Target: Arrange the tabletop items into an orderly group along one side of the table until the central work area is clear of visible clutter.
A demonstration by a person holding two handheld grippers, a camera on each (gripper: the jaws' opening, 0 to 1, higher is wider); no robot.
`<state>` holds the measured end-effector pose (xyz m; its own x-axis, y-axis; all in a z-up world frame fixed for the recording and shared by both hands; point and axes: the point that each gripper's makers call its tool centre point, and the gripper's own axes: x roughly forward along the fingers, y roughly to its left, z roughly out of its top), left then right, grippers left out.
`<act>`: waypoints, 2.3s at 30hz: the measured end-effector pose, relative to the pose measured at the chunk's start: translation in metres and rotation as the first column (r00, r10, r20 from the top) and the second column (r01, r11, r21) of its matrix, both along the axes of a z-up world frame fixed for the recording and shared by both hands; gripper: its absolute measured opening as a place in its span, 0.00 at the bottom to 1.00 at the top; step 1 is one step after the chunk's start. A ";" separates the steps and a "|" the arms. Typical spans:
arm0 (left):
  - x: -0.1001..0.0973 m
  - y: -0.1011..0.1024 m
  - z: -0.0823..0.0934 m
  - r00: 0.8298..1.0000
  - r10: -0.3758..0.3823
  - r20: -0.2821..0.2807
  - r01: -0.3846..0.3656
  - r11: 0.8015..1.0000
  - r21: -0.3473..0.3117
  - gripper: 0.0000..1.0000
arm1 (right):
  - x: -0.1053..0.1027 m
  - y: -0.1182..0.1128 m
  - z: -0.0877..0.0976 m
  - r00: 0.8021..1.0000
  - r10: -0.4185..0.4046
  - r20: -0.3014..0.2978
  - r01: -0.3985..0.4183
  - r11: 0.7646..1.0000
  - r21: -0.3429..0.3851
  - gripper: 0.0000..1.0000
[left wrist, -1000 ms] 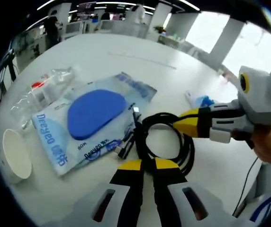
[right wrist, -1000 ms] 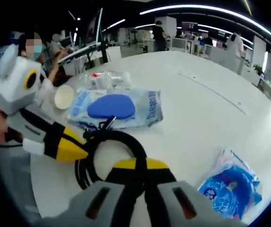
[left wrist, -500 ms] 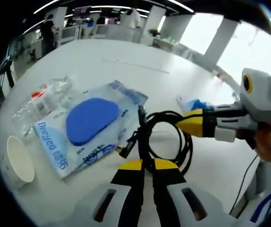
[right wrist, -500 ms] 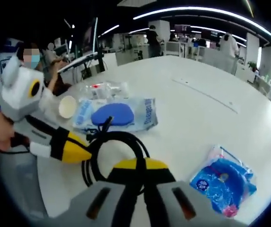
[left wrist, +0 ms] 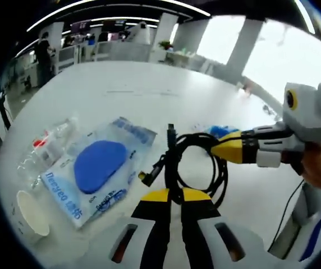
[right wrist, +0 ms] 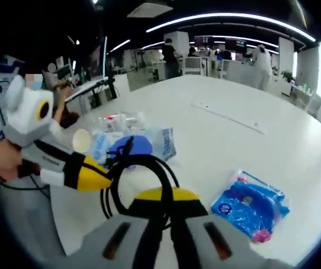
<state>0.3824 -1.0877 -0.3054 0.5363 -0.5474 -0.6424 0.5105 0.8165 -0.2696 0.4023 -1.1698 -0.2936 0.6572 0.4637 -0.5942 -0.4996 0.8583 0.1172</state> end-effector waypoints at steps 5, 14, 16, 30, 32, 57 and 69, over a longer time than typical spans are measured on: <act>0.001 -0.014 0.020 0.996 -0.073 0.049 0.073 0.997 0.008 0.00 | -0.006 -0.014 0.019 0.998 -0.059 0.022 0.059 0.998 0.026 0.00; 0.002 -0.038 0.054 0.974 -0.192 0.123 0.193 0.981 0.003 0.00 | -0.020 -0.039 0.053 0.984 -0.161 0.072 0.157 0.986 0.062 0.00; 0.000 -0.044 0.059 0.968 -0.217 0.129 0.218 0.976 0.003 0.00 | -0.024 -0.044 0.058 0.980 -0.185 0.075 0.180 0.981 0.070 0.00; -0.016 -0.077 0.079 0.921 -0.360 0.152 0.364 0.931 0.000 0.00 | -0.060 -0.075 0.080 0.937 -0.339 0.082 0.329 0.937 0.118 0.00; -0.019 -0.081 0.081 0.910 -0.385 0.153 0.389 0.921 0.004 0.00 | -0.066 -0.078 0.081 0.930 -0.359 0.078 0.349 0.929 0.124 0.00; -0.043 -0.125 0.047 0.814 -0.579 0.036 0.579 0.815 0.025 0.00 | -0.108 -0.110 0.048 0.858 -0.511 -0.054 0.513 0.843 0.161 0.00; -0.031 -0.137 0.005 0.802 -0.590 -0.096 0.594 0.803 0.032 0.00 | -0.103 -0.117 0.006 0.818 -0.551 -0.168 0.575 0.799 0.176 0.00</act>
